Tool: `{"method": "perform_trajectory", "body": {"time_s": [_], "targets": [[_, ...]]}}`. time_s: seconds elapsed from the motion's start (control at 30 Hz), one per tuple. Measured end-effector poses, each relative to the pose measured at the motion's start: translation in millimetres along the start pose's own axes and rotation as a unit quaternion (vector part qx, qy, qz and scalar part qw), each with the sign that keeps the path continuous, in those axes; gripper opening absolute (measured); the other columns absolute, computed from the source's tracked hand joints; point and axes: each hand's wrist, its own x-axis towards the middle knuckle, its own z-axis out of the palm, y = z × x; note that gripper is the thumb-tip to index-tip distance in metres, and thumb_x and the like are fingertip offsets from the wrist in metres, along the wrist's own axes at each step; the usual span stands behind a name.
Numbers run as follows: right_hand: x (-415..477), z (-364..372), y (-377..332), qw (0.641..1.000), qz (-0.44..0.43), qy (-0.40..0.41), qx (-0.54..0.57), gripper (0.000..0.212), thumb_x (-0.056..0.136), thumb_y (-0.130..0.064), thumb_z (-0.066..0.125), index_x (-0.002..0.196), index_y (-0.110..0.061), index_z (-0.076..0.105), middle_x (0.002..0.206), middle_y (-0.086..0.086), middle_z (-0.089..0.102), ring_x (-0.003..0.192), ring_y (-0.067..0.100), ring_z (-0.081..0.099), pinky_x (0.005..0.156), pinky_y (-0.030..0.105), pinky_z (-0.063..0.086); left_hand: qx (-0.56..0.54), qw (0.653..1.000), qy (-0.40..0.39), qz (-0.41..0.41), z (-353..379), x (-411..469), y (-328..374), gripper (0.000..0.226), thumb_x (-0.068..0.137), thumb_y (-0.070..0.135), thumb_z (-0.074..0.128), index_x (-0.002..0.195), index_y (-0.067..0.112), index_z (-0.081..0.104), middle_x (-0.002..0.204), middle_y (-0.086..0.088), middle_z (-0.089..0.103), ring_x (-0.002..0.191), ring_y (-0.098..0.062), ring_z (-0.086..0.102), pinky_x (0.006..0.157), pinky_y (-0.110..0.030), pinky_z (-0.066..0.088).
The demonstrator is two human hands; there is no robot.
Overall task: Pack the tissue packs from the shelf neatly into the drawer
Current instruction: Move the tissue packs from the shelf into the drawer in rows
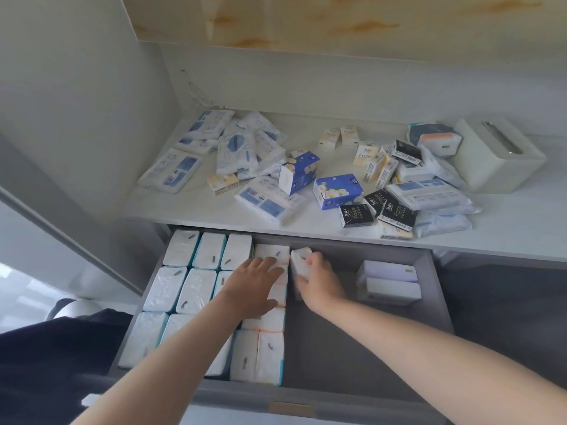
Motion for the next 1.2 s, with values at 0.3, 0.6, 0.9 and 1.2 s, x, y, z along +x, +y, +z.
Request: {"method": "perform_trajectory", "body": {"time_s": [0.3, 0.6, 0.9, 1.2], "targets": [[16, 4, 18, 0.961, -0.109, -0.026, -0.252, 0.046, 0.087, -0.007, 0.059, 0.125, -0.018, 0.034, 0.117, 0.010, 0.050, 0.086, 0.037, 0.064, 0.059, 0.037, 0.045, -0.047, 0.999, -0.005, 0.002, 3, 15, -8, 0.090, 0.080, 0.055, 0.066, 0.152, 0.024, 0.023, 0.153, -0.002, 0.024, 0.139, -0.023, 0.023, 0.116, -0.035, 0.023], [25, -9, 15, 0.956, -0.136, -0.063, -0.252, 0.046, 0.090, -0.031, 0.062, 0.127, -0.023, 0.035, 0.124, 0.009, 0.048, 0.101, 0.036, 0.062, 0.071, 0.038, 0.048, -0.079, 0.996, -0.025, -0.016, -3, 5, 1, 0.086, 0.087, 0.049, 0.062, 0.155, 0.028, 0.013, 0.160, -0.002, 0.015, 0.146, -0.025, 0.017, 0.119, -0.040, 0.020], [8, -94, -2, 0.958, -0.218, 0.000, -0.187, 0.016, 0.090, -0.031, 0.057, 0.106, -0.028, 0.058, 0.112, -0.005, 0.064, 0.107, 0.022, 0.060, 0.075, 0.030, 0.041, -0.232, 0.965, 0.112, -0.040, -72, 22, 38, 0.058, 0.084, 0.034, 0.066, 0.138, 0.029, 0.047, 0.133, 0.003, 0.046, 0.125, -0.019, 0.043, 0.103, -0.037, 0.042], [48, -272, 29, 0.964, -0.165, 0.153, -0.141, 0.026, 0.093, -0.023, 0.055, 0.116, -0.029, 0.064, 0.108, -0.008, 0.068, 0.099, 0.018, 0.063, 0.075, 0.029, 0.046, -0.219, 0.954, 0.203, -0.020, -190, 133, 97, 0.044, 0.090, 0.031, 0.061, 0.133, 0.027, 0.050, 0.128, 0.002, 0.051, 0.118, -0.018, 0.050, 0.091, -0.036, 0.049]]}}
